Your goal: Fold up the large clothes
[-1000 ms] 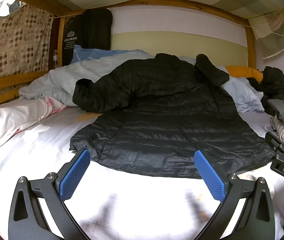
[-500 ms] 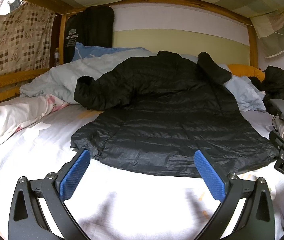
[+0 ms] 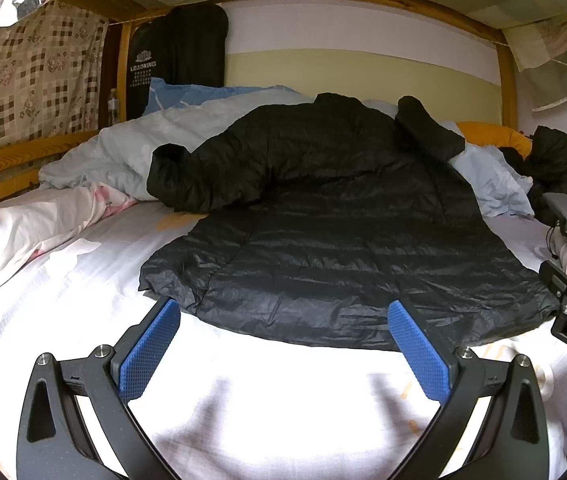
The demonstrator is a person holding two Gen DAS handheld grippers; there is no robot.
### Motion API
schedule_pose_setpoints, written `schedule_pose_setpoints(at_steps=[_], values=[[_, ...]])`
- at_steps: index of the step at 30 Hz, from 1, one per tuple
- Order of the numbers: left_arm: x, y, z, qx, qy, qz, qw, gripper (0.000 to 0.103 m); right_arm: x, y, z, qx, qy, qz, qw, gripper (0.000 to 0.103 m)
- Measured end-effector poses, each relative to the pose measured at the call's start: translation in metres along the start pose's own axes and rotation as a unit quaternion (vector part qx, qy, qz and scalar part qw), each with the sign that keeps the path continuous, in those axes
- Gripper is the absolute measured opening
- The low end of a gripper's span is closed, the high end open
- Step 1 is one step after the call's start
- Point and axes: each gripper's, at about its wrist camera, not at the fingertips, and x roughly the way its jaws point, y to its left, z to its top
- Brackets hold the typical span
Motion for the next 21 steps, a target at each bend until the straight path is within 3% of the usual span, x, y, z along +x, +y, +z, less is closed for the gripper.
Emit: schedule_pose_setpoints(at_steps=[5, 9, 17, 21], values=[[-0.001, -0.002, 0.0, 0.004, -0.002, 0.0, 1.0, 0.103, 0.0, -0.001, 0.0, 0.007, 0.0, 0.001, 1.0, 0.103], [0.011, -0.004, 0.001, 0.005, 0.026, 0.039, 0.9989, 0.103, 0.003, 0.001, 0.001, 0.007, 0.005, 0.002, 1.0, 0.103], [0.009, 0.003, 0.001, -0.009, 0.021, 0.035, 0.9991, 0.103, 0.005, 0.001, 0.001, 0.009, 0.012, 0.004, 1.0, 0.103], [-0.014, 0.013, 0.003, -0.036, -0.03, 0.058, 0.9972, 0.103, -0.001, -0.003, 0.0, 0.016, -0.002, 0.018, 1.0, 0.103]])
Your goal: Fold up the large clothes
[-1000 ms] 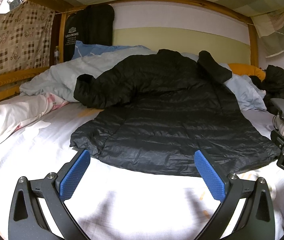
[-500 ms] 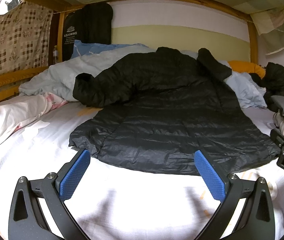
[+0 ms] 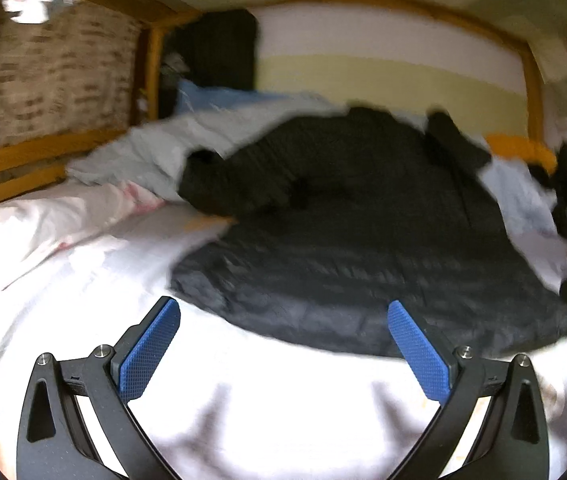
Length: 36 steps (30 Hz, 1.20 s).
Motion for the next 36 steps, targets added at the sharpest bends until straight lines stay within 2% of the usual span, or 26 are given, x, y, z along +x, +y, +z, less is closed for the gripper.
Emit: schedule_pose_setpoints(at_steps=[2, 4, 6, 7, 8, 9, 10, 13, 14, 17, 18, 19, 20, 22, 23, 26, 29, 31, 34, 35, 36], values=[[-0.012, 0.008, 0.001, -0.024, -0.029, 0.003, 0.9993, 0.103, -0.008, -0.004, 0.0, 0.011, -0.019, -0.002, 1.0, 0.103], [-0.015, 0.014, 0.002, -0.037, -0.036, -0.026, 0.9983, 0.103, -0.02, -0.012, -0.001, 0.031, -0.046, 0.012, 0.998, 0.103], [-0.013, 0.016, 0.005, -0.038, -0.024, -0.055, 0.9975, 0.103, -0.026, -0.02, 0.0, 0.048, -0.061, 0.046, 0.996, 0.103], [-0.012, 0.018, 0.007, -0.035, -0.017, -0.068, 0.9969, 0.103, -0.028, -0.025, 0.0, 0.058, -0.061, 0.081, 0.993, 0.103], [-0.012, 0.019, 0.01, -0.035, -0.015, -0.077, 0.9963, 0.103, -0.027, -0.028, 0.0, 0.061, -0.048, 0.099, 0.992, 0.103], [-0.013, 0.022, 0.014, -0.038, -0.017, -0.079, 0.996, 0.103, -0.021, -0.03, 0.001, 0.057, -0.013, 0.109, 0.992, 0.103], [-0.013, 0.027, 0.018, -0.044, -0.017, -0.073, 0.9962, 0.103, -0.017, -0.033, 0.003, 0.05, 0.005, 0.11, 0.993, 0.103], [-0.002, 0.051, 0.025, -0.088, 0.005, -0.065, 0.994, 0.103, -0.012, -0.05, 0.007, 0.067, 0.005, 0.076, 0.995, 0.103], [0.005, 0.059, 0.025, -0.104, 0.017, -0.057, 0.9928, 0.103, -0.007, -0.057, 0.009, 0.074, 0.02, 0.071, 0.995, 0.103], [0.034, 0.087, 0.015, -0.133, 0.05, -0.035, 0.9892, 0.103, 0.019, -0.085, 0.002, 0.131, 0.08, 0.096, 0.984, 0.103], [0.041, 0.093, 0.01, -0.143, 0.06, -0.023, 0.9877, 0.102, 0.028, -0.094, -0.006, 0.157, 0.094, 0.095, 0.979, 0.098], [0.048, 0.101, 0.005, -0.165, 0.079, -0.022, 0.9829, 0.098, 0.04, -0.102, -0.019, 0.18, 0.115, 0.086, 0.973, 0.085], [0.052, 0.103, 0.004, -0.175, 0.088, -0.024, 0.9803, 0.097, 0.05, -0.107, -0.029, 0.199, 0.142, 0.08, 0.966, 0.079], [0.05, 0.095, 0.004, -0.158, 0.082, -0.012, 0.9839, 0.097, 0.066, -0.119, -0.041, 0.239, 0.181, 0.106, 0.948, 0.065], [0.049, 0.087, 0.006, -0.142, 0.079, -0.007, 0.9867, 0.098, 0.07, -0.122, -0.044, 0.25, 0.185, 0.11, 0.944, 0.064], [0.05, 0.069, 0.008, -0.103, 0.077, -0.012, 0.9916, 0.1, 0.077, -0.121, -0.047, 0.256, 0.195, 0.098, 0.942, 0.064], [0.052, 0.064, 0.009, -0.091, 0.078, -0.009, 0.9927, 0.102, 0.082, -0.117, -0.048, 0.257, 0.198, 0.116, 0.939, 0.064], [0.055, 0.063, 0.009, -0.086, 0.081, -0.011, 0.9929, 0.102, 0.086, -0.115, -0.046, 0.246, 0.205, 0.104, 0.942, 0.061], [0.059, 0.063, 0.006, -0.082, 0.095, -0.026, 0.9918, 0.102, 0.097, -0.095, -0.04, 0.193, 0.239, 0.072, 0.949, 0.048], [0.062, 0.065, 0.004, -0.085, 0.105, -0.034, 0.9903, 0.102, 0.098, -0.088, -0.038, 0.178, 0.241, 0.077, 0.951, 0.042], [0.068, 0.066, 0.004, -0.089, 0.118, -0.039, 0.9883, 0.102, 0.099, -0.084, -0.037, 0.169, 0.241, 0.085, 0.952, 0.022]])
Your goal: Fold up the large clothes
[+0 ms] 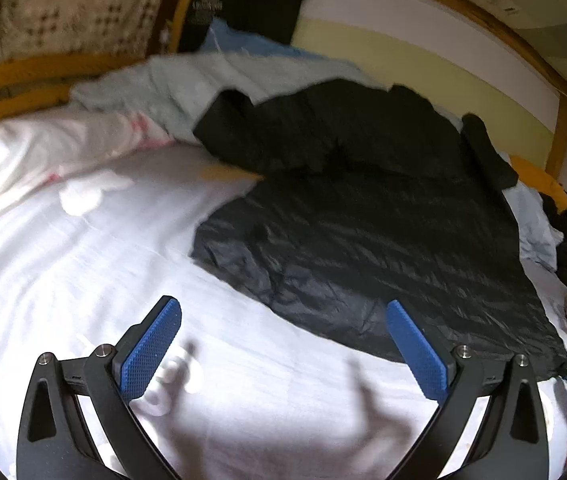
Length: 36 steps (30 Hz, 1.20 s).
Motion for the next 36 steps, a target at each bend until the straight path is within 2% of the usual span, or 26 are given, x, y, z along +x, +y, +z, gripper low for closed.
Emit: schedule_pose_setpoints(at_steps=[1, 4, 6, 9, 10, 13, 15, 17, 19, 20, 21, 23, 25, 26, 27, 28, 30, 31, 32, 34, 36], values=[[0.003, 0.002, 0.0, -0.005, 0.011, -0.002, 0.9999, 0.102, 0.0, 0.001, 0.0, -0.004, 0.0, 0.0, 1.0, 0.012], [-0.001, 0.007, -0.001, -0.018, 0.006, -0.01, 0.9998, 0.101, -0.01, 0.002, -0.003, -0.001, -0.022, -0.02, 1.0, 0.009], [-0.01, 0.008, -0.003, -0.017, -0.007, -0.017, 0.9997, 0.101, -0.014, 0.005, -0.008, -0.005, -0.022, -0.053, 0.998, 0.009], [-0.018, 0.008, -0.008, -0.01, -0.001, -0.046, 0.9989, 0.088, -0.03, 0.011, -0.02, -0.026, -0.037, -0.097, 0.994, 0.004], [-0.018, 0.007, -0.01, -0.006, 0.01, -0.051, 0.9986, 0.085, -0.042, 0.007, -0.027, -0.025, -0.052, -0.118, 0.991, 0.001], [-0.021, 0.003, -0.016, 0.026, 0.04, -0.067, 0.9966, 0.083, -0.071, -0.017, -0.039, -0.003, -0.077, -0.186, 0.98, 0.0], [-0.026, 0.001, -0.013, 0.05, 0.029, -0.059, 0.9966, 0.083, -0.082, -0.03, -0.039, -0.008, -0.087, -0.229, 0.969, 0.0], [-0.027, 0.001, -0.003, 0.063, 0.016, -0.02, 0.9977, 0.083, -0.095, -0.045, -0.032, -0.004, -0.09, -0.192, 0.977, 0.0], [-0.024, 0.002, 0.011, 0.081, 0.02, -0.013, 0.9964, 0.083, -0.113, -0.045, -0.023, -0.012, -0.103, -0.14, 0.985, 0.0], [-0.022, 0.001, 0.018, 0.096, 0.026, -0.01, 0.995, 0.083, -0.123, -0.038, -0.021, -0.04, -0.113, -0.133, 0.984, 0.0], [-0.021, -0.002, 0.027, 0.121, 0.03, -0.006, 0.9921, 0.083, -0.13, -0.029, -0.018, -0.078, -0.122, -0.138, 0.98, 0.0], [-0.023, -0.009, 0.042, 0.172, 0.023, 0.007, 0.9848, 0.083, -0.142, -0.007, -0.014, -0.18, -0.143, -0.168, 0.958, 0.001], [-0.024, -0.011, 0.056, 0.195, 0.028, 0.002, 0.9805, 0.084, -0.148, 0.004, -0.011, -0.238, -0.147, -0.171, 0.945, 0.002], [-0.022, -0.007, 0.061, 0.188, 0.043, -0.005, 0.9813, 0.084, -0.149, 0.006, -0.008, -0.243, -0.142, -0.16, 0.946, 0.004], [-0.015, -0.003, 0.068, 0.172, 0.068, -0.011, 0.9827, 0.084, -0.151, 0.004, -0.004, -0.238, -0.137, -0.145, 0.95, 0.013], [-0.007, 0.002, 0.073, 0.155, 0.09, -0.018, 0.9837, 0.084, -0.15, -0.003, 0.001, -0.22, -0.13, -0.119, 0.959, 0.03], [0.003, 0.012, 0.079, 0.133, 0.101, -0.023, 0.9857, 0.084, -0.146, -0.015, 0.007, -0.167, -0.121, -0.071, 0.976, 0.052], [0.007, 0.017, 0.08, 0.131, 0.097, -0.019, 0.9864, 0.084, -0.142, -0.021, 0.008, -0.146, -0.11, -0.052, 0.982, 0.052], [0.012, 0.018, 0.079, 0.131, 0.094, -0.016, 0.9867, 0.084, -0.129, -0.024, 0.011, -0.124, -0.081, -0.029, 0.989, 0.052], [0.025, 0.028, 0.077, 0.123, 0.096, -0.015, 0.9876, 0.084, -0.106, -0.025, 0.013, -0.101, -0.043, 0.002, 0.994, 0.052], [0.044, 0.041, 0.076, 0.091, 0.132, -0.022, 0.9868, 0.084, -0.092, -0.02, 0.015, -0.103, -0.034, 0.009, 0.994, 0.052]])
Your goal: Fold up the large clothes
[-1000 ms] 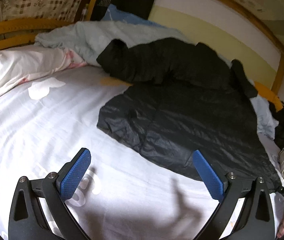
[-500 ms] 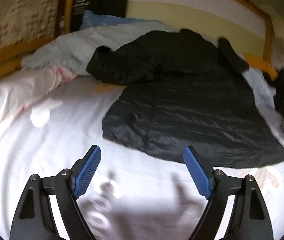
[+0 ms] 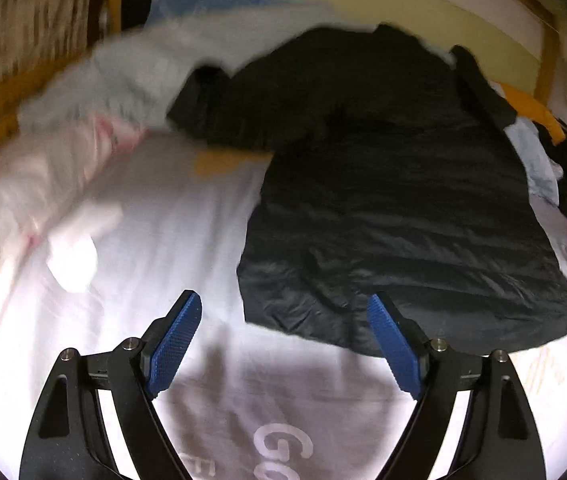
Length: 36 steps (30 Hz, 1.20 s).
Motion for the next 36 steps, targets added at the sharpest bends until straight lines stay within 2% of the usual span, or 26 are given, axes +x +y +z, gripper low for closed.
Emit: schedule_pose_setpoints(at_steps=[2, 5, 6, 7, 9, 10, 11, 12, 13, 14, 15, 16, 17, 18, 19, 23, 25, 28, 30, 33, 36], values=[[0.016, 0.01, 0.005, -0.031, 0.028, -0.016, 0.999, 0.084, 0.02, 0.004, -0.001, -0.005, 0.014, 0.01, 1.0, 0.052], [0.032, 0.023, 0.013, -0.046, 0.027, -0.012, 0.9985, 0.084, 0.05, -0.002, -0.007, 0.029, 0.063, 0.03, 0.997, 0.053], [0.041, 0.027, 0.016, -0.051, 0.033, -0.008, 0.9981, 0.084, 0.058, -0.005, -0.008, 0.053, 0.088, 0.043, 0.994, 0.053], [0.051, 0.03, 0.017, -0.061, 0.042, -0.012, 0.9972, 0.084, 0.066, -0.01, -0.012, 0.084, 0.112, 0.075, 0.987, 0.053], [0.072, 0.041, 0.016, -0.096, 0.063, -0.035, 0.9927, 0.083, 0.074, -0.01, -0.017, 0.099, 0.117, 0.12, 0.981, 0.053], [0.082, 0.044, 0.013, -0.112, 0.069, -0.052, 0.99, 0.078, 0.079, -0.007, -0.018, 0.087, 0.117, 0.113, 0.983, 0.053], [0.085, 0.043, 0.01, -0.106, 0.064, -0.051, 0.9909, 0.077, 0.083, -0.006, -0.019, 0.077, 0.113, 0.104, 0.985, 0.052], [0.086, 0.035, 0.01, -0.076, 0.053, -0.037, 0.9951, 0.074, 0.087, -0.007, -0.019, 0.073, 0.106, 0.1, 0.987, 0.047], [0.085, 0.026, 0.01, -0.051, 0.054, -0.031, 0.9968, 0.057, 0.091, -0.009, -0.018, 0.077, 0.1, 0.098, 0.987, 0.041], [0.082, 0.02, 0.011, -0.039, 0.056, -0.043, 0.9968, 0.031, 0.095, -0.011, -0.016, 0.086, 0.096, 0.1, 0.987, 0.037], [0.079, 0.013, 0.012, -0.031, 0.056, -0.066, 0.9958, 0.017, 0.099, -0.011, -0.016, 0.092, 0.095, 0.107, 0.985, 0.023], [0.074, 0.006, 0.012, -0.022, 0.055, -0.088, 0.9943, 0.006, 0.104, -0.009, -0.014, 0.093, 0.101, 0.118, 0.983, 0.005], [0.066, 0.0, 0.012, -0.012, 0.038, -0.08, 0.996, 0.006, 0.102, -0.007, -0.013, 0.085, 0.1, 0.11, 0.985, 0.005], [0.056, -0.008, 0.012, -0.002, 0.01, -0.05, 0.9987, 0.006, 0.092, -0.003, -0.01, 0.071, 0.078, 0.095, 0.99, 0.004], [0.048, -0.013, 0.012, 0.003, -0.009, -0.038, 0.9992, 0.006, 0.081, -0.005, -0.004, 0.062, 0.058, 0.092, 0.992, 0.004], [0.005, -0.018, 0.015, -0.035, -0.07, -0.063, 0.9949, 0.006, 0.035, -0.004, 0.01, 0.049, -0.007, 0.079, 0.996, 0.004], [-0.026, -0.028, 0.014, -0.024, -0.091, -0.061, 0.9937, 0.005, 0.011, -0.008, 0.012, 0.057, -0.029, 0.077, 0.995, 0.004], [-0.068, -0.046, 0.003, 0.008, -0.131, -0.051, 0.99, 0.006, -0.018, -0.011, 0.012, 0.059, -0.018, 0.046, 0.997, 0.004], [-0.084, -0.053, -0.007, 0.014, -0.132, -0.025, 0.9908, 0.006, -0.036, -0.017, 0.01, 0.068, -0.028, 0.058, 0.996, 0.004], [-0.101, -0.06, -0.026, 0.016, -0.115, -0.027, 0.9928, 0.006, -0.062, -0.021, 0.01, 0.069, -0.062, 0.059, 0.994, 0.004], [-0.122, -0.061, -0.043, 0.012, -0.126, -0.027, 0.9916, 0.006, -0.083, -0.025, 0.009, 0.072, -0.088, 0.068, 0.991, 0.004]])
